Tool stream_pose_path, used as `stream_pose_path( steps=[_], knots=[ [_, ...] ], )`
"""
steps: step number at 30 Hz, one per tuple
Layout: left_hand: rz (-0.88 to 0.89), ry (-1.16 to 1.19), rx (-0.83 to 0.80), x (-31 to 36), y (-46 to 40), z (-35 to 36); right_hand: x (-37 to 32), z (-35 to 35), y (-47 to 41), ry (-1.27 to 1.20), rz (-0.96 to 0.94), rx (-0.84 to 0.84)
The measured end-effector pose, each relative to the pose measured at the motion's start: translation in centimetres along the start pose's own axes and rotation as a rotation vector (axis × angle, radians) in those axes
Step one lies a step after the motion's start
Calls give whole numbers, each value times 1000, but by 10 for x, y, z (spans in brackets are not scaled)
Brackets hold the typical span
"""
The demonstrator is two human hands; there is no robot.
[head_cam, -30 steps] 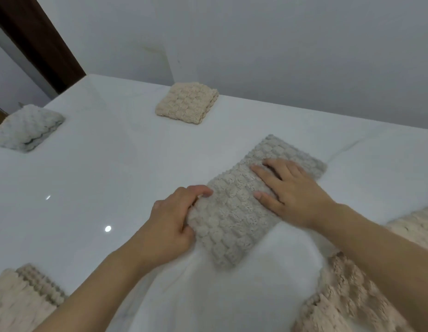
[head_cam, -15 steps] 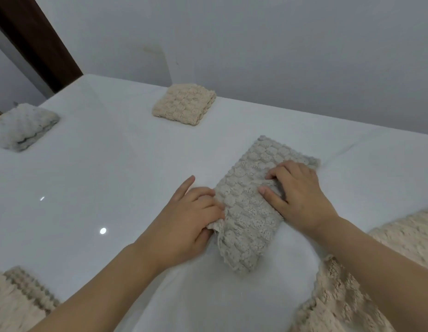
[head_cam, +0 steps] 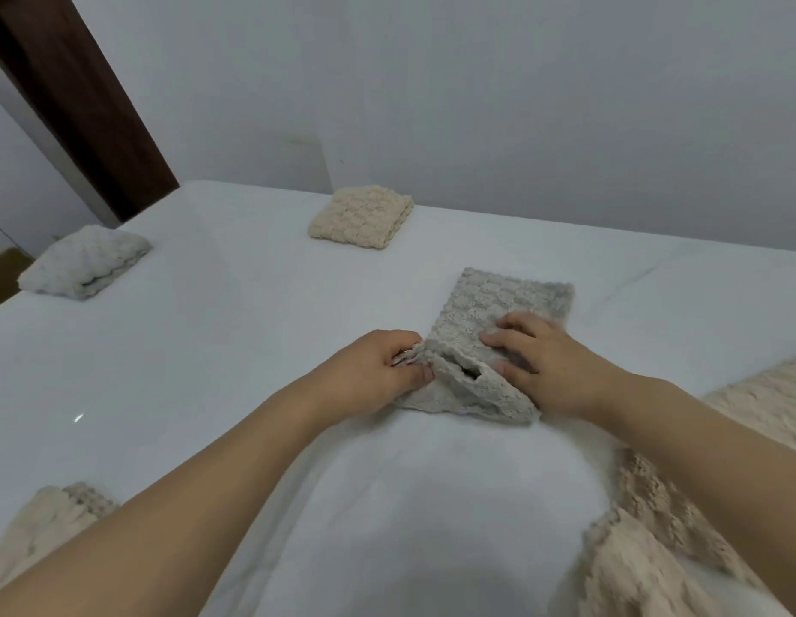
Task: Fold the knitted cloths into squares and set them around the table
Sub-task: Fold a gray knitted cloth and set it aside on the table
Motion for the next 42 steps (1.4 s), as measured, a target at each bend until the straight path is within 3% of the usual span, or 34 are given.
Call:
stream_pose_path(
  steps=[6, 9, 13, 15, 20, 23, 32, 38, 42],
  knots=[
    [-2, -76, -120, -8, 11, 4, -27, -1, 8, -350, 107, 58],
    [9, -173, -30, -11, 26, 7, -41, 1, 19, -542, 190, 126],
    [32, -195, -1, -26, 66, 18, -73, 17, 47, -564, 178, 192],
    [20, -177, -34, -35, 91, 24, -92, 27, 63, -665, 180, 236],
    [-22, -109, -56, -45, 133, 6, -134, 18, 82, -765, 217, 85],
    [4, 72, 14, -43, 130, -13, -149, 7, 79, -895, 235, 162],
    [98, 352, 224, -19, 69, -8, -98, 5, 57, -884, 407, 557],
    [143, 336, 391, -21, 33, 19, -66, 20, 55, -945, 408, 613],
    [120, 227, 391, -21, 20, 21, -57, 18, 49, -816, 434, 492]
  ],
)
Point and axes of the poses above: each hand's wrist, its own y-axis away from the middle knuckle, its own z-axis out of the palm, x = y × z, the point moved 6 cm from there along -y, towards the middle knuckle, and after that the axes turned 12 degrees about -z, right-handed, at the moved point
